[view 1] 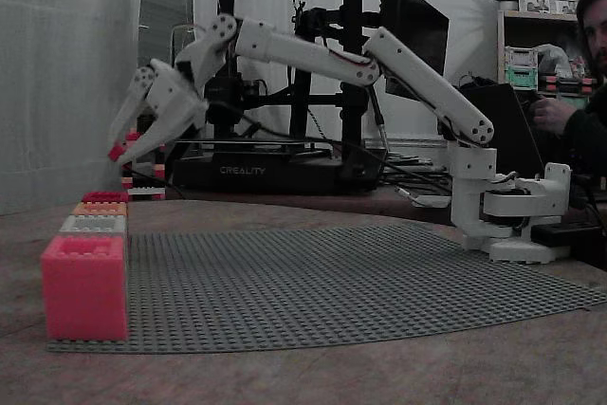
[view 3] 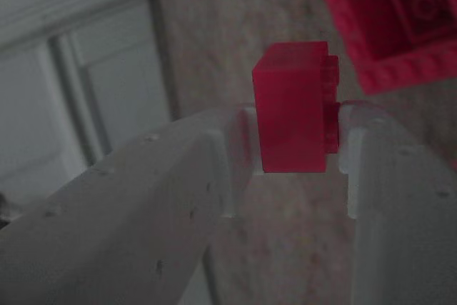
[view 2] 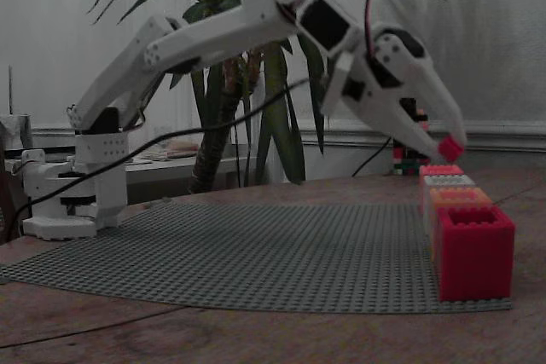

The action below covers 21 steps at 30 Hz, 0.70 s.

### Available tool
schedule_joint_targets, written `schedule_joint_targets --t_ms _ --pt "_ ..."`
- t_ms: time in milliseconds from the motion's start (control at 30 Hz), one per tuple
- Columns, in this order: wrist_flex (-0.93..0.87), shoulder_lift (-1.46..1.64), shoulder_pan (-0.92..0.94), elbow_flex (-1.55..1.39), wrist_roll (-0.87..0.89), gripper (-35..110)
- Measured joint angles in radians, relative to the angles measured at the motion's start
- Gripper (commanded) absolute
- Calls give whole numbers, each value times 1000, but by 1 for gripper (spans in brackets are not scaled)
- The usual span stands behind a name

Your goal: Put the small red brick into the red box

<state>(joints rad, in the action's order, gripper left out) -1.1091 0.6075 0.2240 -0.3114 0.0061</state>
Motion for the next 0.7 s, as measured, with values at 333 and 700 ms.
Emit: schedule_joint_targets --t_ms 333,700 --pt "95 -74 23 0 -9 1" --pt "126 -87 35 0 -32 14"
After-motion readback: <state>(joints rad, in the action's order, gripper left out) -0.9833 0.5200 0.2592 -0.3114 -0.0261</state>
